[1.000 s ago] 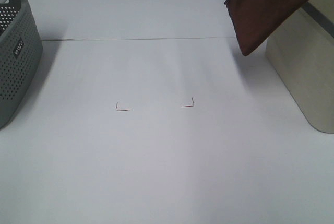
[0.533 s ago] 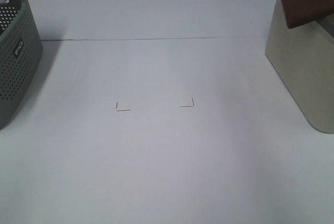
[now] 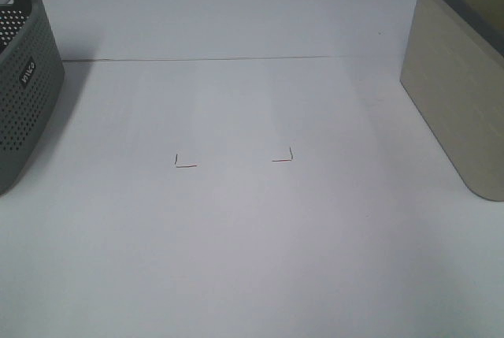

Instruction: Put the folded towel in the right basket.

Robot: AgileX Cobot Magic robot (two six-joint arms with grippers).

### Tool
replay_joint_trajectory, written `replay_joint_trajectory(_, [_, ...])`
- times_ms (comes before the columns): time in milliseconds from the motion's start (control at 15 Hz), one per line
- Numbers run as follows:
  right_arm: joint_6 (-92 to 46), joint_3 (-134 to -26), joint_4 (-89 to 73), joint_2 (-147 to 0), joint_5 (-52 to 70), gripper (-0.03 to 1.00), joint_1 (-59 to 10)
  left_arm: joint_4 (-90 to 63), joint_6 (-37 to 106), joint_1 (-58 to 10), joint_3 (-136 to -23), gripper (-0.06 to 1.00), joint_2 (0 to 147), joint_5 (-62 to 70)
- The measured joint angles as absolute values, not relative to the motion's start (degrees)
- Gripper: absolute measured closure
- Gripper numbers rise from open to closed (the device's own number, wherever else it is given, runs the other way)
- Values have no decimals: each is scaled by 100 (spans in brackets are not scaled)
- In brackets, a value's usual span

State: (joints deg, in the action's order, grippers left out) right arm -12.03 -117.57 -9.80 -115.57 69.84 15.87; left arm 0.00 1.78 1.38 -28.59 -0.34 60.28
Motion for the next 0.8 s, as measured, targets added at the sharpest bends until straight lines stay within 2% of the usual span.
replay_joint_trajectory(67, [-1175,-11751,-974,-11579,6984,37,1587,0,178,138,-2859,6,-34,6028])
replay_joint_trajectory(133, [-1175,-11751,-974,-11579,6984,24,1587,0,178,138,-2859,6,-34,6028])
replay_joint_trajectory(200, [-1169,-11751,-974,-11568,6984,18,1587,0,178,138,-2859,6,-34,6028])
replay_joint_trajectory(333, [-1157,-11751,-1071,-11494,6984,14,1587,0,178,138,-2859,6,-34,6028])
replay_joint_trajectory(600, [-1100,-11751,-1822,-10932,6984,13,1570,0,178,138,-2859,6,-34,6028])
replay_joint_trajectory(800, [-1026,-11425,-1673,-10055,6967,13,1140,0,178,138,-2859,6,-34,6028])
